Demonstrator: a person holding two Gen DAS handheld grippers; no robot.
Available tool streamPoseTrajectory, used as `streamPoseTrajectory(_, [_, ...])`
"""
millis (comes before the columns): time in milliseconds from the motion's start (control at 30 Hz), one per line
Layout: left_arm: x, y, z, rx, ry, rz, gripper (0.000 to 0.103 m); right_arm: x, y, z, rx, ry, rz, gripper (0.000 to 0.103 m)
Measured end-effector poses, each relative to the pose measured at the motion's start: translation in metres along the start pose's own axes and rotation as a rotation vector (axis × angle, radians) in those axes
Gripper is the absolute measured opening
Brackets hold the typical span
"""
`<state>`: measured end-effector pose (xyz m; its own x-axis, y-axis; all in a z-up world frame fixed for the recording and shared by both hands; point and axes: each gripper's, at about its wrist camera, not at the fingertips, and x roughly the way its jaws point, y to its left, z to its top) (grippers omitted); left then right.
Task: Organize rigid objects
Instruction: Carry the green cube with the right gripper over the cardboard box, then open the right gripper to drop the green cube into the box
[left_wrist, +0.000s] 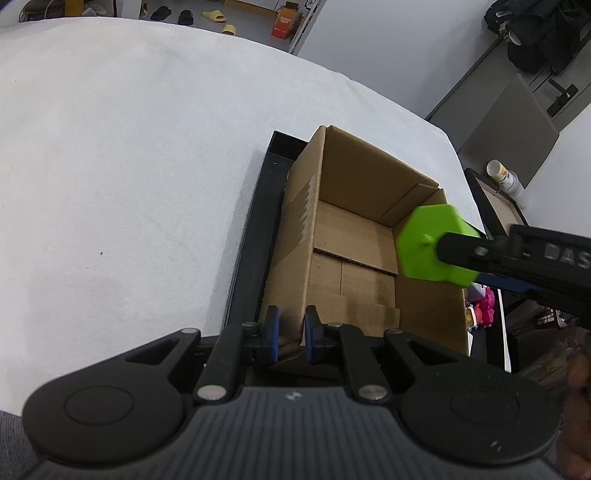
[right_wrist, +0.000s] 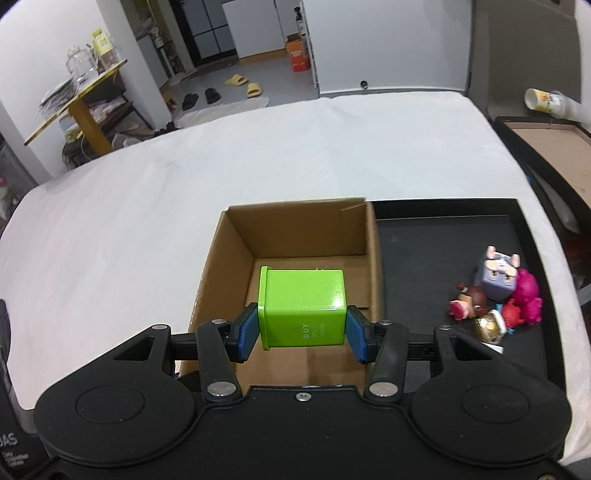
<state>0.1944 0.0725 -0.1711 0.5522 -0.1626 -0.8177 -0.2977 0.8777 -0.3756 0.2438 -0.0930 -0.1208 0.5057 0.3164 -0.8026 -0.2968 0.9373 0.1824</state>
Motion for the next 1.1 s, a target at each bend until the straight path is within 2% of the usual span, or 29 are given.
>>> streamPoseTrajectory(300, [-0.001,0.002,0.0,0.001,-0.001,-0.011,0.012,0.026,0.02,0.009,-0.063,0.031,0.035,0.048])
streamPoseTrajectory(667, [0.0,0.004,0.0,0.001,-0.005,-0.025,0.013,0.049,0.028,0.024,-0.116,0.03,0.039,0.049])
streamPoseTrajectory(800, [0.0,0.005,-0.001,0.005,-0.007,-0.026,0.013,0.056,0.025,0.029,-0.116,0.005,0.073,0.05])
streamPoseTrajectory(900, [-0.001,0.008,-0.001,0.0,-0.009,-0.032,0.013,0.067,0.02,0.031,-0.108,0.03,0.079,0.05])
streamPoseTrajectory(1100, [-0.002,0.009,-0.001,-0.008,-0.01,-0.032,0.013,0.054,0.007,0.028,-0.085,0.027,0.097,0.05])
